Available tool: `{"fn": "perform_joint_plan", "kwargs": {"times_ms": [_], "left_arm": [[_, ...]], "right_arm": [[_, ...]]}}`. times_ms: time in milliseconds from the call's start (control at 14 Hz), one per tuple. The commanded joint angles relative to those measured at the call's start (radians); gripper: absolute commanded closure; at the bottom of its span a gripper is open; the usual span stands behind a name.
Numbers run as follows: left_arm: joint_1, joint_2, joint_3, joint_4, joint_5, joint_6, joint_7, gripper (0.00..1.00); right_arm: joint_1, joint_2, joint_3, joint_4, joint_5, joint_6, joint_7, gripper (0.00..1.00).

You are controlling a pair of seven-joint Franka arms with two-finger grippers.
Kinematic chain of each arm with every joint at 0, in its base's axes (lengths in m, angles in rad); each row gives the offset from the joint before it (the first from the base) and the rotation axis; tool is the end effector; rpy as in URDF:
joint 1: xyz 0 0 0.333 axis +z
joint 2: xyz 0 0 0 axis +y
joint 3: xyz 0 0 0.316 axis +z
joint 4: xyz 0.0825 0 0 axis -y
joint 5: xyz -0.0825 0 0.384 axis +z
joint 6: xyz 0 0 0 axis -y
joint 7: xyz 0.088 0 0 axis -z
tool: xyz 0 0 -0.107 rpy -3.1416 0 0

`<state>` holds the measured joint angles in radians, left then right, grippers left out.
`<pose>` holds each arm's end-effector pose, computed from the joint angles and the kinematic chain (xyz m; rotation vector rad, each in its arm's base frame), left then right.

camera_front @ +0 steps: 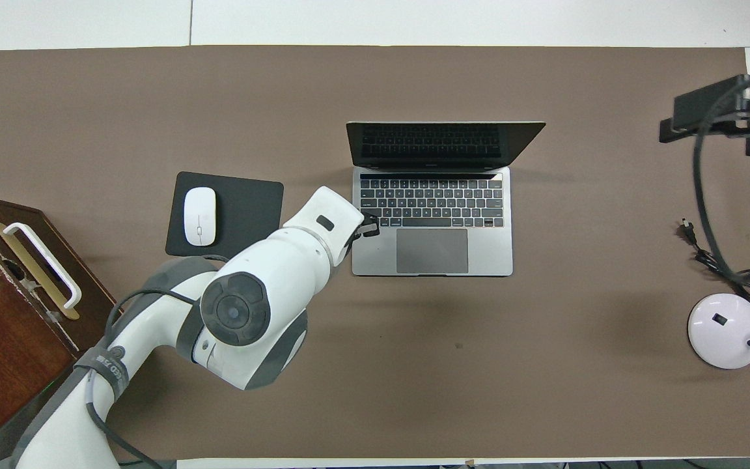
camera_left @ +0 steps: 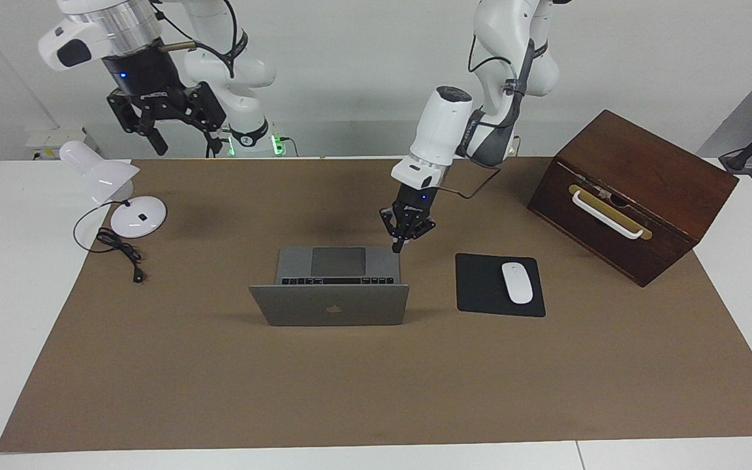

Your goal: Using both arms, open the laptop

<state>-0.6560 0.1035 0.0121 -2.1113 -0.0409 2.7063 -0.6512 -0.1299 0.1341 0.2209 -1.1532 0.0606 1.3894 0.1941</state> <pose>0.4801 -0.3588 0.4214 2.7758 0.0551 0.5341 0.5649 0.0462 0.7264 -3.0329 0.1403 -0.1399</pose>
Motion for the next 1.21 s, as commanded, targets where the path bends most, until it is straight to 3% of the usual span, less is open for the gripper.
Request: {"fn": "perform_joint_plan", "kwargs": {"times_ms": [0, 142, 427, 570, 1139], "left_arm": [[0.044, -0.021, -0.003, 0.066, -0.013, -0.149, 0.015, 1.00], [0.082, -0.041, -0.003, 0.074, -0.013, -0.170, 0.047, 1.00], [0.182, -0.065, -0.004, 0.125, -0.011, -0.325, 0.204, 1.00], [0.225, -0.074, -0.001, 0.164, -0.011, -0.420, 0.295, 1.00], [0.401, -0.096, -0.001, 0.401, -0.004, -0.850, 0.560, 1.00]], "right_arm": [[-0.078, -0.046, 0.012, -0.061, -0.039, -0.026, -0.161, 0.00], [-0.131, -0.088, 0.012, -0.147, -0.042, -0.012, -0.237, 0.00], [-0.175, -0.240, 0.012, -0.461, -0.038, 0.198, -0.295, 0.00], [-0.177, -0.287, 0.012, -0.561, -0.027, 0.250, -0.286, 0.00], [-0.175, -0.298, 0.009, -0.591, 0.070, 0.283, -0.148, 0.00]]}}
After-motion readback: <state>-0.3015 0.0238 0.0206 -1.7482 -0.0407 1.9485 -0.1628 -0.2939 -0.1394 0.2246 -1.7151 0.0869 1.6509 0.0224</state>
